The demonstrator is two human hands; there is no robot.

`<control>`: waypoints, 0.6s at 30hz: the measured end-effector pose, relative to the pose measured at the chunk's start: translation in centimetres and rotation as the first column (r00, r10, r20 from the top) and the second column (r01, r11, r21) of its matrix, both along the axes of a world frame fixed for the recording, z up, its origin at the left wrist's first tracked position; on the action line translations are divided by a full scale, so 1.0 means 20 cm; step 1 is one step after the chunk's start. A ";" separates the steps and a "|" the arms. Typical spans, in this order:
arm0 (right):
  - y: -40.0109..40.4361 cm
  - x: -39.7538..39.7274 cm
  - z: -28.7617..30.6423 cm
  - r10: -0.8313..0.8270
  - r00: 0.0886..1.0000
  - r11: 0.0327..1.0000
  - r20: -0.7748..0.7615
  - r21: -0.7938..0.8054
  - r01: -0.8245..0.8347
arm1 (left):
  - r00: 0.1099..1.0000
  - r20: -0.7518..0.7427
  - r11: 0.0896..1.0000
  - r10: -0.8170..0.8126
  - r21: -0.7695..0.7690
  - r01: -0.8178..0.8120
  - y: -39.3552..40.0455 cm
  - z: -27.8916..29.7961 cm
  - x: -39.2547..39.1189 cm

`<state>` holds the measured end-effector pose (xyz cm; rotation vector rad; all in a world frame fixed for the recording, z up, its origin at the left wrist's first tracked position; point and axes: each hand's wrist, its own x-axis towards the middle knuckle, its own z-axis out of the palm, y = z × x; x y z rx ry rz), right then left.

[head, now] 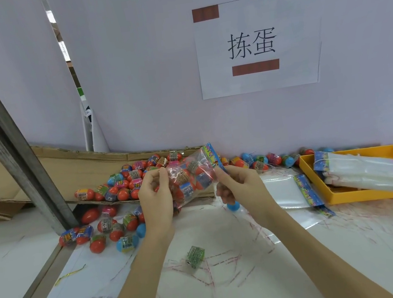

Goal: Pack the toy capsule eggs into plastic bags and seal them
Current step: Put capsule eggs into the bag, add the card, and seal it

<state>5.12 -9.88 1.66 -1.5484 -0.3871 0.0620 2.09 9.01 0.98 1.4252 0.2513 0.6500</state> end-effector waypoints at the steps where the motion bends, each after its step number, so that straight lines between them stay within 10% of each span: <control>1: 0.00 0.00 0.00 0.015 0.999 1.000 -0.034 0.010 -0.015 | 1.000 0.011 1.000 0.013 0.016 -0.013 0.00 0.00 0.00; 12: -0.01 0.01 0.01 0.082 0.996 0.996 -0.044 0.031 -0.081 | 0.961 0.191 0.934 0.201 0.260 -0.247 -0.03 0.01 -0.01; 18: -0.02 -0.01 0.02 0.312 0.870 0.947 -0.381 0.203 -0.250 | 0.854 0.520 0.658 0.033 0.632 -0.410 -0.05 0.03 -0.06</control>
